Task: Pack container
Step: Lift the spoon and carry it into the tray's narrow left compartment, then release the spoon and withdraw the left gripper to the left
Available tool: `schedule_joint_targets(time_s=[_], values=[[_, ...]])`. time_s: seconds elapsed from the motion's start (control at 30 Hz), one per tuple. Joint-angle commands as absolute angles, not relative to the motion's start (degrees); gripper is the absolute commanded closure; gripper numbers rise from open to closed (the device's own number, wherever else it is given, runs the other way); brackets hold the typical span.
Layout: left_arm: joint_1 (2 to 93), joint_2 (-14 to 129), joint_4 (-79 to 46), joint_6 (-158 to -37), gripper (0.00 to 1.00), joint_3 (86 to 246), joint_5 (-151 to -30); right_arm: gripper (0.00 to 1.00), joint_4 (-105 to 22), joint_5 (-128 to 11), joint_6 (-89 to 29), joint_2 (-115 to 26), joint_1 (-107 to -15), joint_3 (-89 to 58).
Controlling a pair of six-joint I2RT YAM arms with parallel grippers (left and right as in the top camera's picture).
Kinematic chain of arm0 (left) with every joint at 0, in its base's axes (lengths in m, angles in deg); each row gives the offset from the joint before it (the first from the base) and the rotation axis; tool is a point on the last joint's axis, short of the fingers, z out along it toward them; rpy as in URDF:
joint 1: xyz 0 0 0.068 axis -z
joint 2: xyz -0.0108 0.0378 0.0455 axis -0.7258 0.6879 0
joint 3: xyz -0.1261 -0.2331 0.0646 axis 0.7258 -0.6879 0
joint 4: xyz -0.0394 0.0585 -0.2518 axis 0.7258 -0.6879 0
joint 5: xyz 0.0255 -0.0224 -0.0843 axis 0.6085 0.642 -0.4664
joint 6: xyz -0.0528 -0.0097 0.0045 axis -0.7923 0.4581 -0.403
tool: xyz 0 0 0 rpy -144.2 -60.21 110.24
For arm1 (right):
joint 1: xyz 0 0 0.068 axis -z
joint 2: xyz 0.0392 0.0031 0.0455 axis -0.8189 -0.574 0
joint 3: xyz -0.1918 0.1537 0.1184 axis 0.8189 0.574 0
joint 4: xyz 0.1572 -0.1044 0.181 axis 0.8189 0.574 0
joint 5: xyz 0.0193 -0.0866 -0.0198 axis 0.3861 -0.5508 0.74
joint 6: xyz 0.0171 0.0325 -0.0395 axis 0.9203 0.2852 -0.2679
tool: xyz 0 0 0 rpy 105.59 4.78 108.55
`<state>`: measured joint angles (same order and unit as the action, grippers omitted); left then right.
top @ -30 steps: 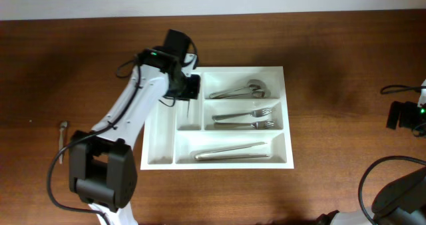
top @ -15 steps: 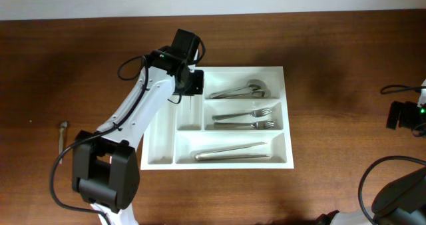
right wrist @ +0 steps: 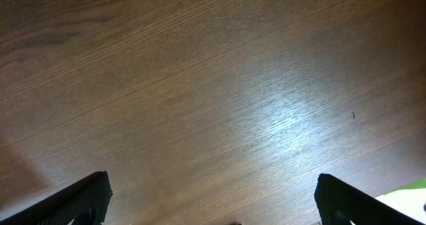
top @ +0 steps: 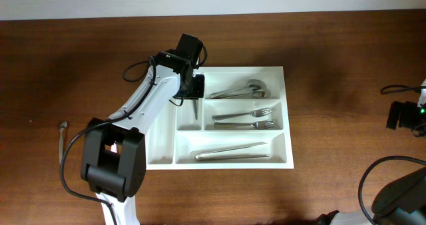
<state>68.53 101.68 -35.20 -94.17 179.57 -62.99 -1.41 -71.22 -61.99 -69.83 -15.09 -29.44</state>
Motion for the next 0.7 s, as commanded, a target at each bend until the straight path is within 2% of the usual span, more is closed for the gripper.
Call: schedule_joint_targets(time_s=[0.0, 0.07, 0.3, 0.53, 0.67], values=[[67.42, 101.24, -36.84, -93.19, 0.66, 183.65, -62.4, 0.01, -1.58, -71.11, -62.34, -68.56, -15.2, -29.35], [66.33, 100.32, -40.07, -90.5, 0.51, 187.19, -60.55, 0.01, -1.58, -71.11, -62.34, -68.56, -15.18, -29.35], [61.58, 97.85, -48.36, -84.29, 0.47, 191.59, -47.08, 0.01, -1.58, -71.11, -62.34, -68.56, -15.18, -29.35], [50.68, 97.9, -56.29, -83.25, 0.06, 191.44, -46.12, 0.01, -1.58, -71.11, -62.34, -68.56, -15.18, -29.35], [41.98, 97.99, -58.5, -82.09, 0.04, 191.13, -46.16, 0.01, -1.58, -71.11, -62.34, -68.56, -15.18, -29.35]])
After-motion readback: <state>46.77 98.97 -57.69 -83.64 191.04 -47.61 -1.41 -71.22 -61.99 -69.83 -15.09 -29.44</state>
